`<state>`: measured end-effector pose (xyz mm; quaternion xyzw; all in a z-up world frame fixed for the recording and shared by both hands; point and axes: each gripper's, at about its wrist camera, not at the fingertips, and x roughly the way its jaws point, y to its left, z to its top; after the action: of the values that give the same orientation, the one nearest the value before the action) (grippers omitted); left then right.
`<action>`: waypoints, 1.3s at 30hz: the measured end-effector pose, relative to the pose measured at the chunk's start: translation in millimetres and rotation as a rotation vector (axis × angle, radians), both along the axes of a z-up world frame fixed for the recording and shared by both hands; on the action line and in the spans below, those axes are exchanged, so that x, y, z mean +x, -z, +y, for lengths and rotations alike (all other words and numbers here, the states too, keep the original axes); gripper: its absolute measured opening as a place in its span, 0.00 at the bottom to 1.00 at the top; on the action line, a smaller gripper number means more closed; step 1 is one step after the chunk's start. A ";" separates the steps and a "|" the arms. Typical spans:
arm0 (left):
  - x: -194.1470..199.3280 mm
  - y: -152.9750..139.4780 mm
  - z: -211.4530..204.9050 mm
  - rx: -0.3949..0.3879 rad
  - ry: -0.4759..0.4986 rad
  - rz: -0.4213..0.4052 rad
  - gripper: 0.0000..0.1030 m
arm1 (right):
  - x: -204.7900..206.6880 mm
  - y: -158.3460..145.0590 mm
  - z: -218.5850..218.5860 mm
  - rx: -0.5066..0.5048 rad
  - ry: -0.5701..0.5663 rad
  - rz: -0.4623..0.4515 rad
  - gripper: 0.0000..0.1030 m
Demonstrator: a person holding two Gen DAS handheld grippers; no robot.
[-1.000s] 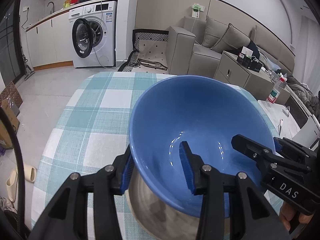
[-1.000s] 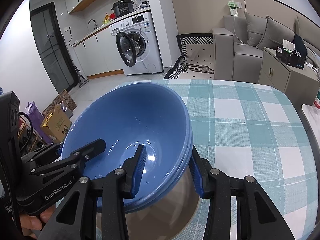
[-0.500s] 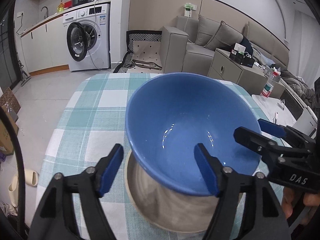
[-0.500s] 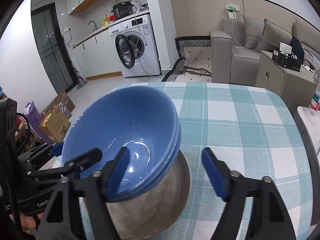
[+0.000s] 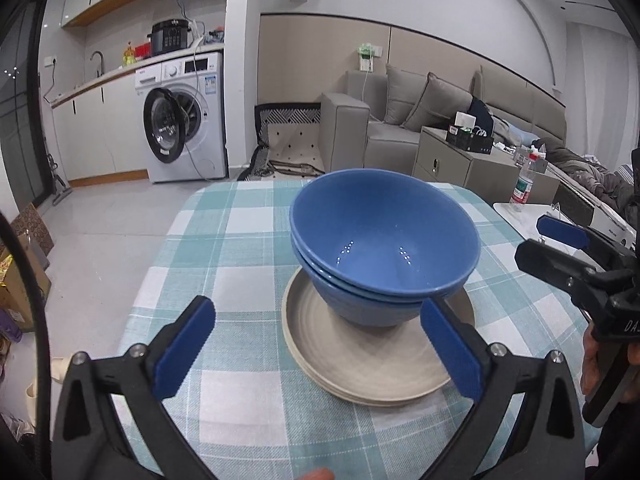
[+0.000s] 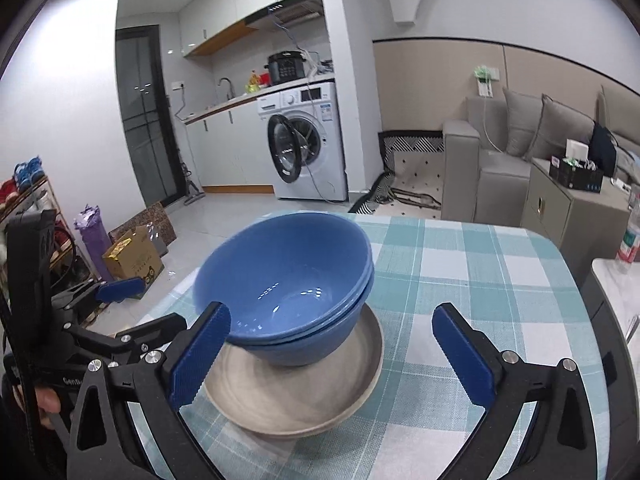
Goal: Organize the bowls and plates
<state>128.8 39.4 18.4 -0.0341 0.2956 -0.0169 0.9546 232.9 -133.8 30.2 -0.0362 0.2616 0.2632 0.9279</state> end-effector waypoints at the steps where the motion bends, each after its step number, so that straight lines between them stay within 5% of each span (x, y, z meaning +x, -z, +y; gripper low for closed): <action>1: -6.4 -1.3 0.1 0.010 -0.005 -0.015 1.00 | -6.4 0.2 -0.6 -0.007 -0.008 -0.016 1.00; 23: -70.2 4.7 -2.7 0.056 -0.021 -0.140 1.00 | -78.7 16.4 -29.1 0.032 -0.045 -0.128 1.00; 39: -65.2 35.1 11.6 0.045 -0.078 -0.150 1.00 | -84.9 45.8 -21.1 0.019 -0.062 -0.144 1.00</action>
<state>63.7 51.1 -16.7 -0.0229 0.2218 0.0245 0.9745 148.0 -154.8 -15.5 -0.0542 0.1904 0.2910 0.9360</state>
